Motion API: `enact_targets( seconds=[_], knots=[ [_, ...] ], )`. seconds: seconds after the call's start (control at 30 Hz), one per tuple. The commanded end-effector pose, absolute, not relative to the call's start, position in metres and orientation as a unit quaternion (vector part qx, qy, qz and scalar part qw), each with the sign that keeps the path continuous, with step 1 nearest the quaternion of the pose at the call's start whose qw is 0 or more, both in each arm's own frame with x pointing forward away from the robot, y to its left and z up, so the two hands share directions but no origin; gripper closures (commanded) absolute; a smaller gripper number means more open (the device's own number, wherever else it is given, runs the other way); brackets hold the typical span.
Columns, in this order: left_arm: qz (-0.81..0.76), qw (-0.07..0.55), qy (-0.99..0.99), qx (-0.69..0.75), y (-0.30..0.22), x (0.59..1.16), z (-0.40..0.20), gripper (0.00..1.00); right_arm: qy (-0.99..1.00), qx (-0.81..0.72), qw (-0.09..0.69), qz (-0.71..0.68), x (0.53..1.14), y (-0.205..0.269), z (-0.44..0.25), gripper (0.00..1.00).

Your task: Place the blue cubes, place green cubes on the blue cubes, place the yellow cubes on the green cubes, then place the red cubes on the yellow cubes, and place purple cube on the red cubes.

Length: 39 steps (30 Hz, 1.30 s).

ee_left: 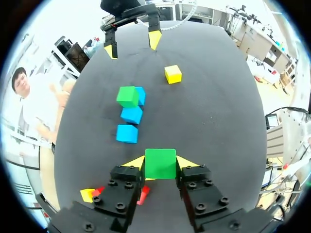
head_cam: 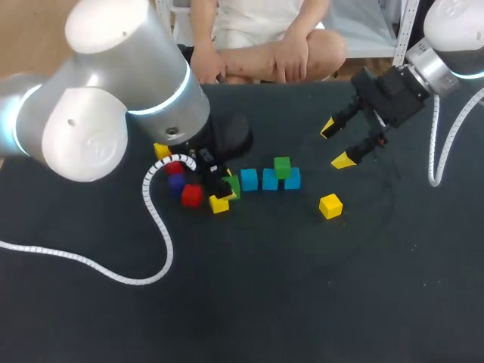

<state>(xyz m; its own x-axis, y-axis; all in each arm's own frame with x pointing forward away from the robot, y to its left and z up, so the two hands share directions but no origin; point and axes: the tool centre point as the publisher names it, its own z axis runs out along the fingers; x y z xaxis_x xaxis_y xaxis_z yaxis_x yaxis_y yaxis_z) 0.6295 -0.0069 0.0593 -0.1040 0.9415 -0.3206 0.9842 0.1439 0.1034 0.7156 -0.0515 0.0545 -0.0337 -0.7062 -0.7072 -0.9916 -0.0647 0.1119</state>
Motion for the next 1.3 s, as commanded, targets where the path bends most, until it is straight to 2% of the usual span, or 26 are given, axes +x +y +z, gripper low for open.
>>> enact_targets(
  seconds=[0.03,0.57,1.3],
  knots=[
    [-0.066,0.154,0.738,0.654,-0.01,0.638,0.061,1.0,0.646,-0.657,0.226,0.315,0.715,-0.052,0.055,0.0],
    [-0.075,0.172,0.722,0.666,-0.017,0.666,0.067,1.0,0.646,-0.657,0.226,0.315,0.715,-0.052,0.055,0.0],
    [-0.086,0.15,0.73,0.661,-0.03,0.677,0.069,1.0,0.646,-0.657,0.226,0.315,0.715,-0.052,0.055,0.0]
  ],
)
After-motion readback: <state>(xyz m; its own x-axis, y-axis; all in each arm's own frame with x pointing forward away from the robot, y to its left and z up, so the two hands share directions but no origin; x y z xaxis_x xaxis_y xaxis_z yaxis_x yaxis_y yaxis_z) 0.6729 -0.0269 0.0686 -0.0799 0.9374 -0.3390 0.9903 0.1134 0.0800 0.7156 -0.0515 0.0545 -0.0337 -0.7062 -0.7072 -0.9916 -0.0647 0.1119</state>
